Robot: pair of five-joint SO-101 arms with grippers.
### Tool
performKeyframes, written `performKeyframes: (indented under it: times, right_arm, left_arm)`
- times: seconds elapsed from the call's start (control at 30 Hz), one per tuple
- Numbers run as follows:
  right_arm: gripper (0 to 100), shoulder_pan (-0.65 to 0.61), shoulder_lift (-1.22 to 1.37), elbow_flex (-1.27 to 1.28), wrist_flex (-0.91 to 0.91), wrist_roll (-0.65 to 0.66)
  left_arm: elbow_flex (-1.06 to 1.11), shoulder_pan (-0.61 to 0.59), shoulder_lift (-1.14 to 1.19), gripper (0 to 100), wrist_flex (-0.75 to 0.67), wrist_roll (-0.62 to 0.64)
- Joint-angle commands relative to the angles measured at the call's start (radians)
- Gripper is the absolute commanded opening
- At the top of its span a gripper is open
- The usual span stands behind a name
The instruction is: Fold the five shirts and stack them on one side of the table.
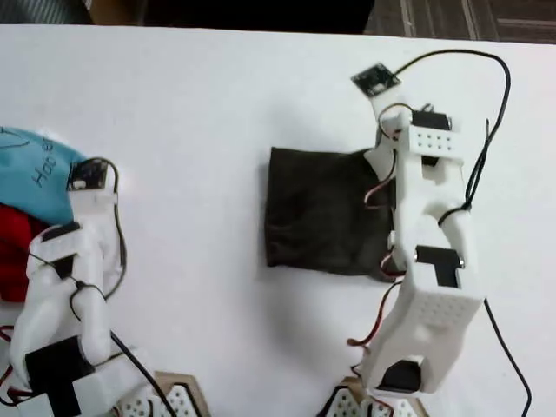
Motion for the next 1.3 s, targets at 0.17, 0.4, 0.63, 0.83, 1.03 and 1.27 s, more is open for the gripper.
performKeyframes:
  times: [0.17, 0.4, 0.63, 0.83, 1.03, 1.27]
  right_arm:
    - [2.0, 0.01, 0.097, -0.052, -0.12, -0.006]
    - [2.0, -0.021, 0.087, -0.322, 0.091, -0.011]
    - [2.0, -0.2, 0.099, -0.489, 0.277, -0.012]
    - [2.0, -0.334, 0.15, -0.411, 0.162, -0.012]
    - [2.0, -0.374, 0.311, -0.42, 0.136, -0.011]
    - [2.0, -0.453, 0.437, -0.58, 0.113, -0.011]
  left_arm:
    - [0.002, -0.009, -0.037, 3, -0.014, 0.008]
    - [0.002, -0.009, -0.037, 3, -0.014, 0.008]
    - [0.002, -0.009, -0.037, 3, -0.012, 0.008]
    - [0.002, -0.009, -0.037, 3, -0.011, 0.008]
    - [0.002, -0.011, -0.037, 3, -0.011, 0.008]
    - [0.002, -0.011, -0.037, 3, -0.011, 0.008]
